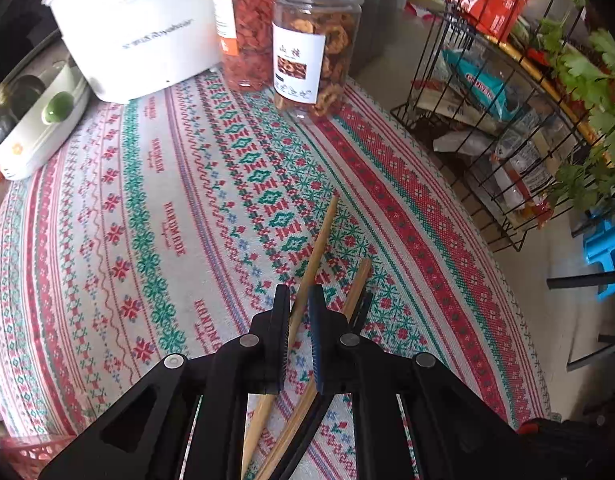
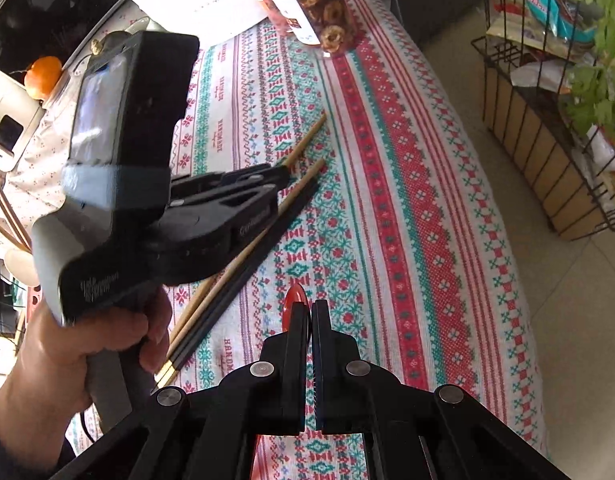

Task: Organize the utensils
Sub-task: 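Grasp the red plastic spoon with the right tool while the left tool grasps a bamboo chopstick, then carry the red spoon and bamboo chopstick into the pink basket and open both tools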

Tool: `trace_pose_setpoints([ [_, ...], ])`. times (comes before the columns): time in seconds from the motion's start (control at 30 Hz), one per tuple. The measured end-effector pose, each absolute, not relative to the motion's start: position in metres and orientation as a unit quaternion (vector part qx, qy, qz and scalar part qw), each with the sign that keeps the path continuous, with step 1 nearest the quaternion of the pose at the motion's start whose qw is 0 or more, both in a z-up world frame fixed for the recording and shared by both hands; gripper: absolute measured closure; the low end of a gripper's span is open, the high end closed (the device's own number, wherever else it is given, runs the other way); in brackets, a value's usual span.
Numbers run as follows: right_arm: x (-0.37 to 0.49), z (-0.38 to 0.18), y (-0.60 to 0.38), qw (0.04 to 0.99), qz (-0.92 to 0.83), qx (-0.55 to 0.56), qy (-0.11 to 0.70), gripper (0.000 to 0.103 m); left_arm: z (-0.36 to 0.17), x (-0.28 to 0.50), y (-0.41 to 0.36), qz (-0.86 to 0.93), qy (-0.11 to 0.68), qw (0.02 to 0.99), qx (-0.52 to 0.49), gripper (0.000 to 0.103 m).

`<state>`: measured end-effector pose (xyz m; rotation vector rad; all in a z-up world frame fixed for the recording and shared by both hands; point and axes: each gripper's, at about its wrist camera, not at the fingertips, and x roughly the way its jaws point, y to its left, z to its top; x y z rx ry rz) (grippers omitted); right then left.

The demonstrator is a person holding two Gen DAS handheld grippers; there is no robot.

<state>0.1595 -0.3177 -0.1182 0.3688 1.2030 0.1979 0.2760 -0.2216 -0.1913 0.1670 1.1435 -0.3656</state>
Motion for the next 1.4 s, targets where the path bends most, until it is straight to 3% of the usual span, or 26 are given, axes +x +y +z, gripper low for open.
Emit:
trace_pose_setpoints([
  [0.43, 0.144, -0.087, -0.288, 0.841, 0.101, 0.148, 0.511, 0.102, -0.084, 0.165, -0.111, -0.191, 0.43, 0.882, 0.007, 0.097],
  [0.83, 0.115, -0.036, -0.246, 0.879, 0.141, 0.111, 0.441, 0.102, -0.03, 0.082, -0.016, -0.193, 0.336, 0.92, -0.062, 0.097],
  [0.97, 0.108, -0.023, -0.239, 0.888, 0.149, 0.108, 0.421, 0.102, -0.019, 0.07, 0.013, -0.189, 0.313, 0.924, -0.114, 0.097],
  [1.23, 0.1, -0.006, -0.227, 0.897, 0.162, 0.11, 0.398, 0.102, 0.015, 0.061, 0.062, -0.131, 0.188, 0.958, -0.174, 0.097],
  [1.4, 0.104, 0.0, -0.22, 0.898, 0.172, 0.114, 0.39, 0.102, 0.026, 0.069, 0.072, -0.09, 0.16, 0.968, -0.17, 0.097],
])
